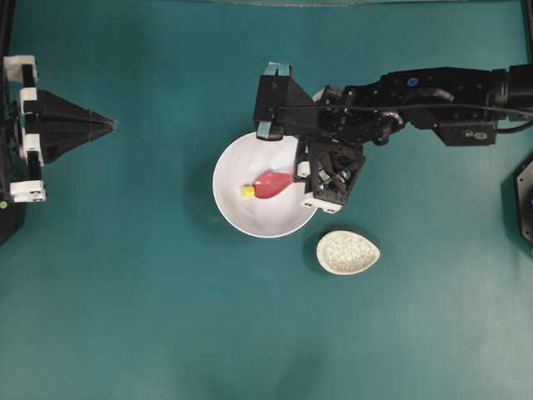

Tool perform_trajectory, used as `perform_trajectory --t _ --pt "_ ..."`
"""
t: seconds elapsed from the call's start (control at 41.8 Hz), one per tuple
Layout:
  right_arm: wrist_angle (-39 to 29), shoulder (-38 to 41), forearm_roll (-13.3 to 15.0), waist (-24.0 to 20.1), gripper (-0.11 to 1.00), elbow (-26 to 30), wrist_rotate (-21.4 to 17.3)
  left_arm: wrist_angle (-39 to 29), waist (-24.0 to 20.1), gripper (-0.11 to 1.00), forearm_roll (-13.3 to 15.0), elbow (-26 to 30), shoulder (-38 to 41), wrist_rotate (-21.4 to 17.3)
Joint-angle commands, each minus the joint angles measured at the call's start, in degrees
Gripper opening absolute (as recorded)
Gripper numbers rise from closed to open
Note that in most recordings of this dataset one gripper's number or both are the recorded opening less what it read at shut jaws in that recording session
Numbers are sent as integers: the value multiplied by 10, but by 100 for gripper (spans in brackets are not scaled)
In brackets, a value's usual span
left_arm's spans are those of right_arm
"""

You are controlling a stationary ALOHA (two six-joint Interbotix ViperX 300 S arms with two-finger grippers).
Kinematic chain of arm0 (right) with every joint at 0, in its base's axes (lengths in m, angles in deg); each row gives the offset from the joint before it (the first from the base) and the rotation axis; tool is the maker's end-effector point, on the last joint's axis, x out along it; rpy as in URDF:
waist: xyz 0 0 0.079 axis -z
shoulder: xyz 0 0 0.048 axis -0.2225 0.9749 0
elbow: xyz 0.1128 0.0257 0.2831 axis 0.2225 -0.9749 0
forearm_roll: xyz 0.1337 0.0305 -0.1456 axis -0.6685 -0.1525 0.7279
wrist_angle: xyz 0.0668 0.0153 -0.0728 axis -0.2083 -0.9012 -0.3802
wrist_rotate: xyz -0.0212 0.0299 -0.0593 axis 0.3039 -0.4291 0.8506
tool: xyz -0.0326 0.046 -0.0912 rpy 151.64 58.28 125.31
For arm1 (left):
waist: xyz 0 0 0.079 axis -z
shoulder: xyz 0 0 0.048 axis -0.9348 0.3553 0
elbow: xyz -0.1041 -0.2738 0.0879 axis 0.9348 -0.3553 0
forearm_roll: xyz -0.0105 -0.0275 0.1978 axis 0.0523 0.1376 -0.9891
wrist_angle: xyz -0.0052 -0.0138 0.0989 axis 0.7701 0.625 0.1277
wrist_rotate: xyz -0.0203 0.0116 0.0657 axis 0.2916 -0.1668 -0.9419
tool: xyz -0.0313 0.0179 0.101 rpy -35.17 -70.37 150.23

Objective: Scoop the yellow hexagonal prism block from the bowl with a spoon using the right arm.
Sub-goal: 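Push the spoon under the yellow hexagonal block in the bowl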

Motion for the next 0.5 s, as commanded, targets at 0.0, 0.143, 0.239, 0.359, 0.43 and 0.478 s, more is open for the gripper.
perform_trajectory --t 0.0,0.143,0.239,0.359,0.43,0.478 --pt "11 -7 -7 -1 23 16 0 5 -2 0 -2 4 4 0" --pt "24 -6 -18 -1 23 18 0 6 -2 0 -2 5 4 -1" --pt "33 -6 -27 -1 23 18 0 6 -2 0 -2 4 4 0" --pt "48 -6 -39 -1 23 18 0 5 -2 0 -2 5 4 -1" --pt "55 -6 -42 -1 23 18 0 6 -2 0 -2 5 4 0" --pt "57 -6 -42 -1 23 18 0 6 -2 0 -2 5 4 0"
